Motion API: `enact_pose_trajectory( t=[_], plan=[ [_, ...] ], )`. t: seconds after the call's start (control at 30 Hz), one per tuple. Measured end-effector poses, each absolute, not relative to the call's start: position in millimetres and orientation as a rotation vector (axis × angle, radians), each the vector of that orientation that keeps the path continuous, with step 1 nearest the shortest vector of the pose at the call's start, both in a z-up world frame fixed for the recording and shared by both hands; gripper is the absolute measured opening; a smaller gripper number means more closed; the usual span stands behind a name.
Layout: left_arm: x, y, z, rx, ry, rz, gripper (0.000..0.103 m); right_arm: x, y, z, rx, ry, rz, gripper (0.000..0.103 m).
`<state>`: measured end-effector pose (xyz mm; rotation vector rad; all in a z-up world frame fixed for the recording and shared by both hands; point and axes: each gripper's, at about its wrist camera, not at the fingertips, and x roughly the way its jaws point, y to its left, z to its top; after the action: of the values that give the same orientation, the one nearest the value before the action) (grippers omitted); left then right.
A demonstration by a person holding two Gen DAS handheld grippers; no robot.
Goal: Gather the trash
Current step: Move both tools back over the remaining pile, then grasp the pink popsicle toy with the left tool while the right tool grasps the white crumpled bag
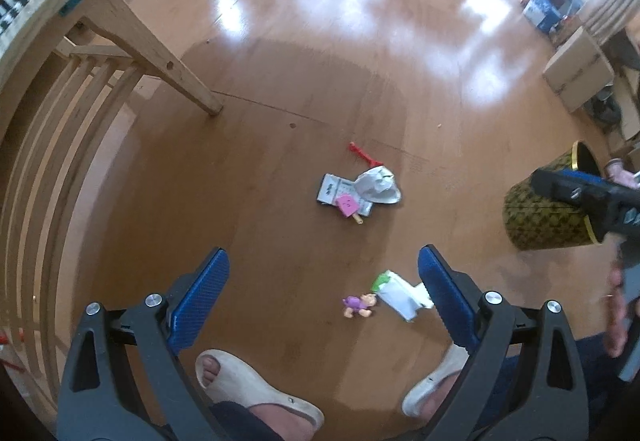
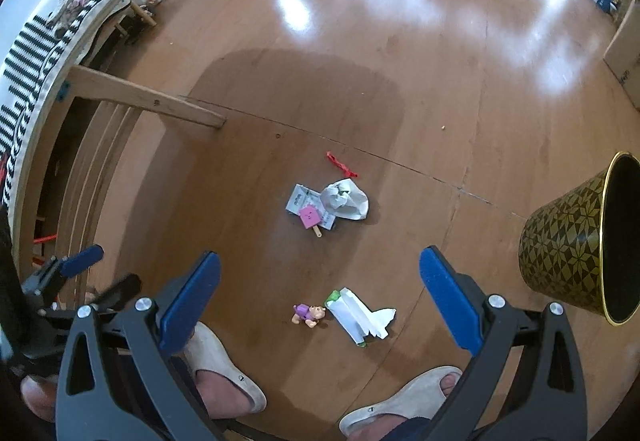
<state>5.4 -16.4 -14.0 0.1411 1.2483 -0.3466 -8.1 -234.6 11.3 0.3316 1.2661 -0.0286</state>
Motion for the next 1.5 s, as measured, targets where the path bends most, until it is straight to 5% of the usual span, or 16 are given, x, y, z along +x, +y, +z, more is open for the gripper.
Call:
enact_pose_trajectory(
  t=[0.17,0.57,1.0,1.07,1.1,1.13,1.17,1.23,1.5],
  plan=[
    [14,-48,-84,0.239,1.317,-0.318,0.092,9,-240,-23,0.337,1.287,-0.038,0.096],
    [77,-89,-252,0.15,1.438,-0.245,0.092,72,-264,-210,0.539,1.488,-0.067,0.096],
    [108,-95,-325,0.09,1.488,-0.214,0.091,116,-244,-297,0.494,1.581,-0.02,0.096],
    [110,-95,-327,0.062,1.484,-0.237,0.084,119,-240,-300,0.482,1.584,-0.015,0.093],
    [112,-95,-328,0.056,1.487,-0.248,0.076,120,-239,-303,0.483,1.591,-0.002,0.081],
    [114,-96,-329,0.051,1.493,-0.256,0.058,120,-237,-303,0.475,1.593,0.003,0.067],
    [113,-95,-330,0.042,1.504,-0.266,0.053,119,-235,-302,0.458,1.596,0.008,0.058],
    [113,-94,-328,0.018,1.509,-0.278,0.031,117,-232,-300,0.453,1.591,0.021,0.055],
    [100,-82,-280,0.068,1.504,-0.334,0.031,97,-255,-244,0.508,1.522,0.008,0.054]
  ],
)
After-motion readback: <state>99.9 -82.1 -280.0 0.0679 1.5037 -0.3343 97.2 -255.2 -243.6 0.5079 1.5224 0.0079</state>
